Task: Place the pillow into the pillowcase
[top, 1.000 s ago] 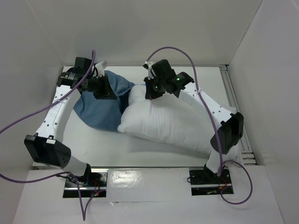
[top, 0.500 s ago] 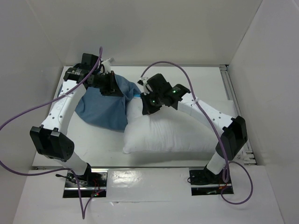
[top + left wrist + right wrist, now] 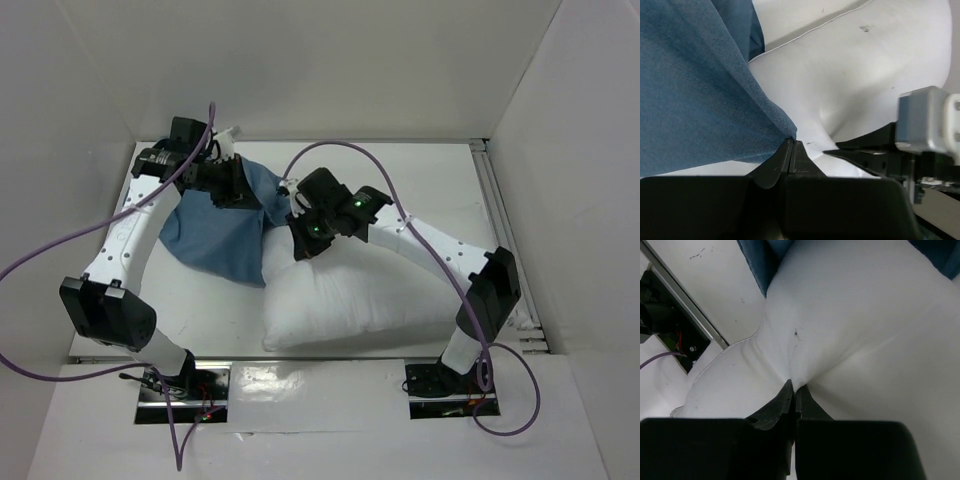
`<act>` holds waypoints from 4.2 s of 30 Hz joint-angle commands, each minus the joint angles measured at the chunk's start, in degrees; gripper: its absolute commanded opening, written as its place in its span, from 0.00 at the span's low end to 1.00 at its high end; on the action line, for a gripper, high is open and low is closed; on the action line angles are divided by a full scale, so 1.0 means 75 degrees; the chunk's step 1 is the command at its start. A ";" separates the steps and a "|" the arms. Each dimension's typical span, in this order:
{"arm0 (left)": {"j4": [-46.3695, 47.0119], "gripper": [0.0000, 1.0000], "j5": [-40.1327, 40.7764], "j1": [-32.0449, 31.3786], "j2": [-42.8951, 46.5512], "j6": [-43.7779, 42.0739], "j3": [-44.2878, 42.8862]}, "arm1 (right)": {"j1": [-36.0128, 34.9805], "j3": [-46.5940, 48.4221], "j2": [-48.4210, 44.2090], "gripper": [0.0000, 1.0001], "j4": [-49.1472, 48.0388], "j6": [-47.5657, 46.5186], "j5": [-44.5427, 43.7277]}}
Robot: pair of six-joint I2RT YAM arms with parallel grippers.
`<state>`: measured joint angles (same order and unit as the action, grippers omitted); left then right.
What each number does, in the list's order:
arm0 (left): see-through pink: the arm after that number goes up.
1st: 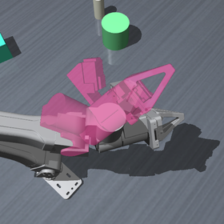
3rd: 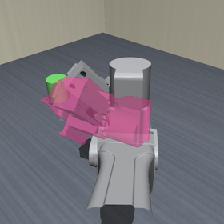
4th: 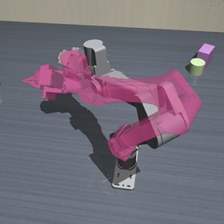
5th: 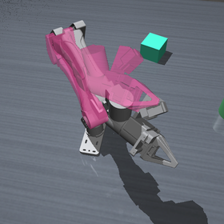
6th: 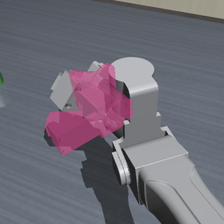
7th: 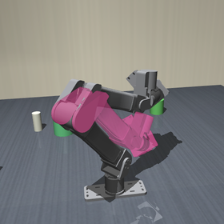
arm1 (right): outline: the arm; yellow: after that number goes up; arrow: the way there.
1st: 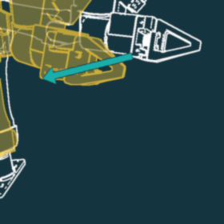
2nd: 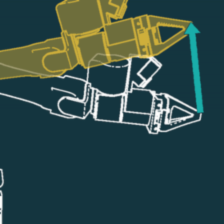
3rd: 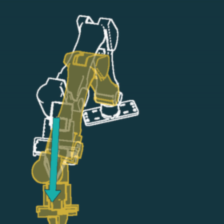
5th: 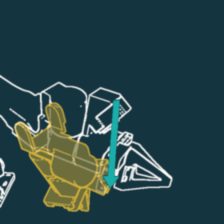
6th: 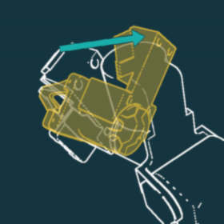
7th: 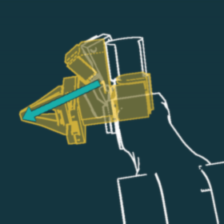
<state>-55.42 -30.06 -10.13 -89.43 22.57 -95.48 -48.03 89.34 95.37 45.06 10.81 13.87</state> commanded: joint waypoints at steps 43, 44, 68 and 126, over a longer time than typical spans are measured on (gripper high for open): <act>0.0473 0.06 0.0843 0.0062 0.1353 0.0515 0.2511 | 0.2467 0.2713 0.2143 0.00 -0.0828 0.0610 -0.1088; 0.0614 0.09 0.1007 0.0062 0.1353 0.0669 0.2605 | 0.2467 0.2713 0.2143 0.00 -0.0828 0.0610 -0.1087; 0.6147 0.85 0.6373 -0.3289 0.2597 0.3811 0.7060 | 0.2467 0.2748 0.2073 0.00 -0.0828 0.0469 -0.0736; 0.4132 0.00 0.7689 -0.3665 0.2628 0.3764 0.6097 | 0.2396 0.2843 0.2131 0.00 -0.0617 0.0399 -0.0736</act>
<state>-22.50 29.28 -38.09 -76.42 51.18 -49.60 -29.71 110.54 113.93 41.43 14.48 7.51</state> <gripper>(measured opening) 0.083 0.020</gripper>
